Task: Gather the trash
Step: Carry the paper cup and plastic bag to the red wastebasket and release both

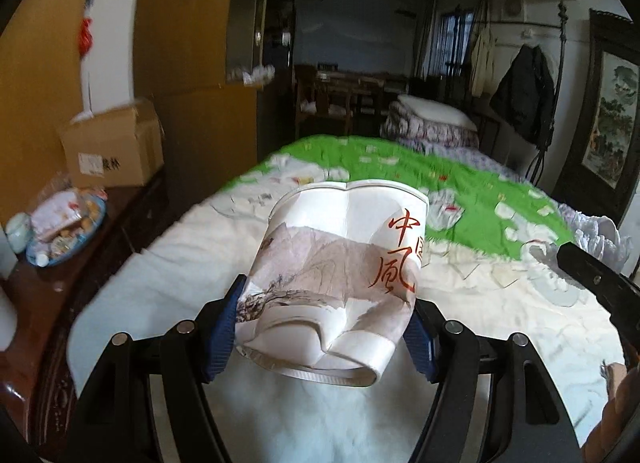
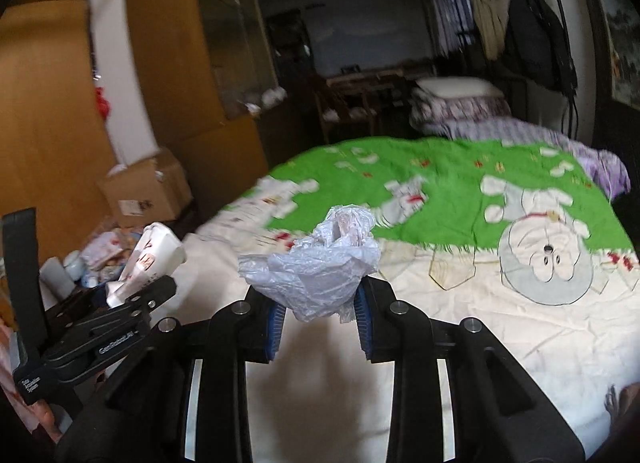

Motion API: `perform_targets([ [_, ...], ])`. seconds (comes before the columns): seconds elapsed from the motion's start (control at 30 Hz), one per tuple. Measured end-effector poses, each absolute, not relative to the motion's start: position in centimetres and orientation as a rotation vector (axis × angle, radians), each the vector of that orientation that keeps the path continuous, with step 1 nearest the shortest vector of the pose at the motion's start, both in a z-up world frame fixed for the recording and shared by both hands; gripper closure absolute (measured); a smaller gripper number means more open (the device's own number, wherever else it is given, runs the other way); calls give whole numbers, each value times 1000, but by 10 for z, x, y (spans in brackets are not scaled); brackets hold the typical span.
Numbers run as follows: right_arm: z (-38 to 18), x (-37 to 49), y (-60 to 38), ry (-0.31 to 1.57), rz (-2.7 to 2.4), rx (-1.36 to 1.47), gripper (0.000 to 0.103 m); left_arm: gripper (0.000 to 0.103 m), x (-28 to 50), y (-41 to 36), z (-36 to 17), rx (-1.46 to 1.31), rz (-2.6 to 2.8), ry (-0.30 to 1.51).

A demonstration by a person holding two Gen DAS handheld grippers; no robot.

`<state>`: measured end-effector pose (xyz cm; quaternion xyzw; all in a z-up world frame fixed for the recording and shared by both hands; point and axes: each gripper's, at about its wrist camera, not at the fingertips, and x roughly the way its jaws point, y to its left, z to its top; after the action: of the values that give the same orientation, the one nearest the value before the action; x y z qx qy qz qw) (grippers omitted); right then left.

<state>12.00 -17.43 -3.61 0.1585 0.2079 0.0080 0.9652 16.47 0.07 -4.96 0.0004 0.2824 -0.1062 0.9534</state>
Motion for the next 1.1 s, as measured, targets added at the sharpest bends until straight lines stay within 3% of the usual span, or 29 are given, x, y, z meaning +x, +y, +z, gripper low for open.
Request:
perform_targets([
  [0.37, 12, 12, -130, 248, 122, 296, 71, 33, 43, 35, 14, 18, -213, 375],
  [0.63, 19, -30, -74, 257, 293, 254, 70, 33, -20, 112, 11, 1, -141, 404],
  [0.83, 11, -23, -32, 329, 396, 213, 70, 33, -20, 186, -34, -20, -46, 558],
  [1.1, -33, 20, 19, 510, 450, 151, 70, 33, 32, 250, -164, -96, -5, 948],
])
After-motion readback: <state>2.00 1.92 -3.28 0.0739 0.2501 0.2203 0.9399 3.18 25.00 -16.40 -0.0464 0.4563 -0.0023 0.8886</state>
